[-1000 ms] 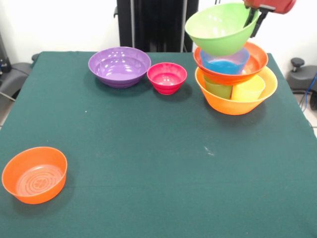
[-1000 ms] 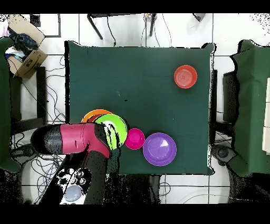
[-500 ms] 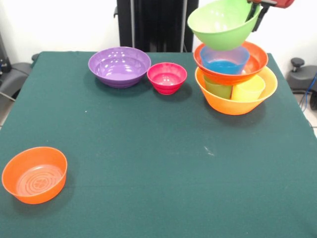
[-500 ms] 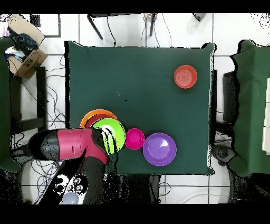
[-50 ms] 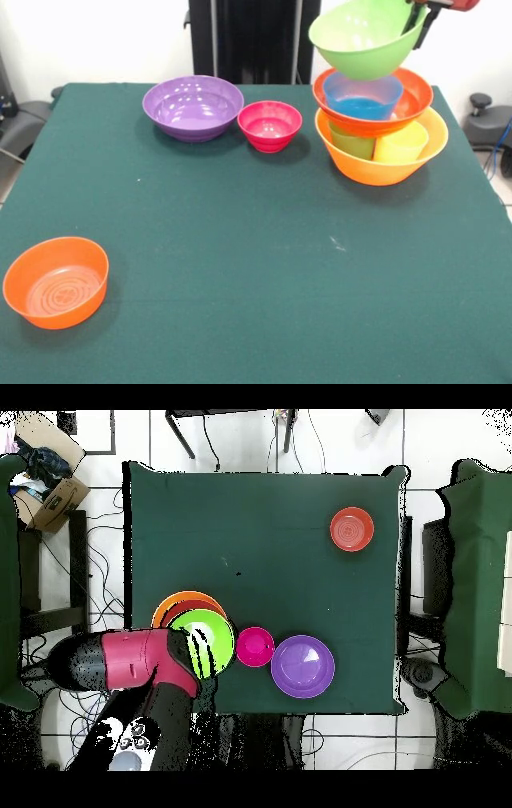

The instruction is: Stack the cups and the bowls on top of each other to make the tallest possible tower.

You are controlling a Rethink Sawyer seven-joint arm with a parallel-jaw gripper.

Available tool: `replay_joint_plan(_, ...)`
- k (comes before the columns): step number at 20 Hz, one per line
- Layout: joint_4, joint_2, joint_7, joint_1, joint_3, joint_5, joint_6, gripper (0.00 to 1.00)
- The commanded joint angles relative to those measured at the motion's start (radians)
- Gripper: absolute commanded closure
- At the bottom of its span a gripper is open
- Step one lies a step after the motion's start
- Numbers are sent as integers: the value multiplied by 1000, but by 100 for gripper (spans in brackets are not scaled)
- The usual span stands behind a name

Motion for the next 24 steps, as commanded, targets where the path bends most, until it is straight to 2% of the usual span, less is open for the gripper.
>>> replay_joint_plan(1, 37, 40, 205, 22, 55, 12, -27, 100)
replay_joint_plan(8, 9, 57, 219, 38, 36, 6, 19, 100)
replay_joint_plan(12, 21, 59, 223, 31, 45, 23, 0, 100)
replay_joint_plan(18, -1, 64, 244, 46, 32, 23, 34, 100)
replay_joint_plan(24, -36, 102, 284, 60, 16, 14, 13, 100)
